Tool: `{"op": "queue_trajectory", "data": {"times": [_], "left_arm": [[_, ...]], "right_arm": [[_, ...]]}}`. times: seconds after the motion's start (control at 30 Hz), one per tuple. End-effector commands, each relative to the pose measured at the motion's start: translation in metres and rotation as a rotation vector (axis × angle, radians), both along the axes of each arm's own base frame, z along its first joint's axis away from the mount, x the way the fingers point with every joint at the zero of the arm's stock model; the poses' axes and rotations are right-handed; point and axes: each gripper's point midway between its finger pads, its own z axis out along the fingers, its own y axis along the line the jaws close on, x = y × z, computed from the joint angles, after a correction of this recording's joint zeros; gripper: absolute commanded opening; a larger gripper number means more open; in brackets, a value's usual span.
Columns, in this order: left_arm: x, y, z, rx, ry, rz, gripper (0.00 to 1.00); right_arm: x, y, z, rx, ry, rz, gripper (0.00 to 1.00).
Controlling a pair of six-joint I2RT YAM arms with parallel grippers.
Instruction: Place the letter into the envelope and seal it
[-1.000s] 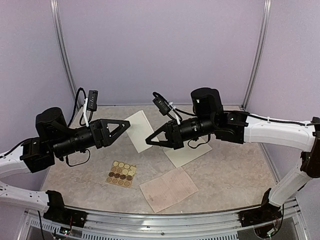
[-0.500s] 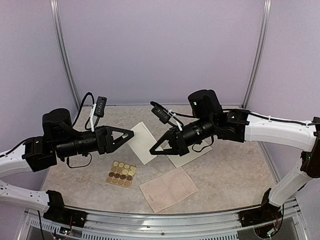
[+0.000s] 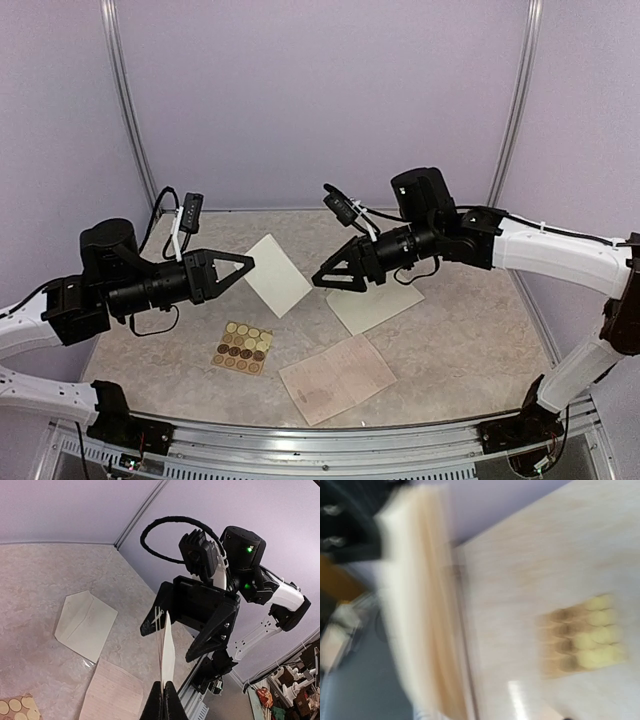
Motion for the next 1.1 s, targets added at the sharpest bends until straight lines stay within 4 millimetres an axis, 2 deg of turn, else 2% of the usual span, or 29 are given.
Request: {"op": "queue_trajectory", "data": {"times": [0.0,0.2,0.3,0.47,0.6,0.83,1.07], "left_arm": [[0.020,0.017,-0.012,0.016,0.030,0.084,0.00],[0.045,0.035,-0.028,0.018,0.069,0.143,0.00],[0.051,0.041,-0.033,0.015,0.074,0.160,0.00],[0.062,0.051,-0.045,0.029,0.101,0.190,0.00],[0.067,0.058,-0.050,0.025,0.122,0.212,0.00],[0.073,0.063,-0.058,0.025,0.147,0.231,0.00],[0.075,0.064,-0.059,0.026,0.153,0.229,0.00]], "right_arm": [[0.065,-0.039,-0.019,-0.057,-0.064,-0.198,0.74],[0.150,-0.084,-0.067,-0.141,-0.085,-0.337,0.80],[0.180,-0.096,-0.089,-0.190,-0.089,-0.358,0.82],[0.219,-0.106,-0.127,-0.272,-0.083,-0.346,0.84],[0.246,-0.109,-0.147,-0.311,-0.083,-0.329,0.83],[0.278,-0.115,-0.193,-0.370,-0.015,-0.304,0.82],[0.287,-0.109,-0.224,-0.382,0.032,-0.249,0.82]]}}
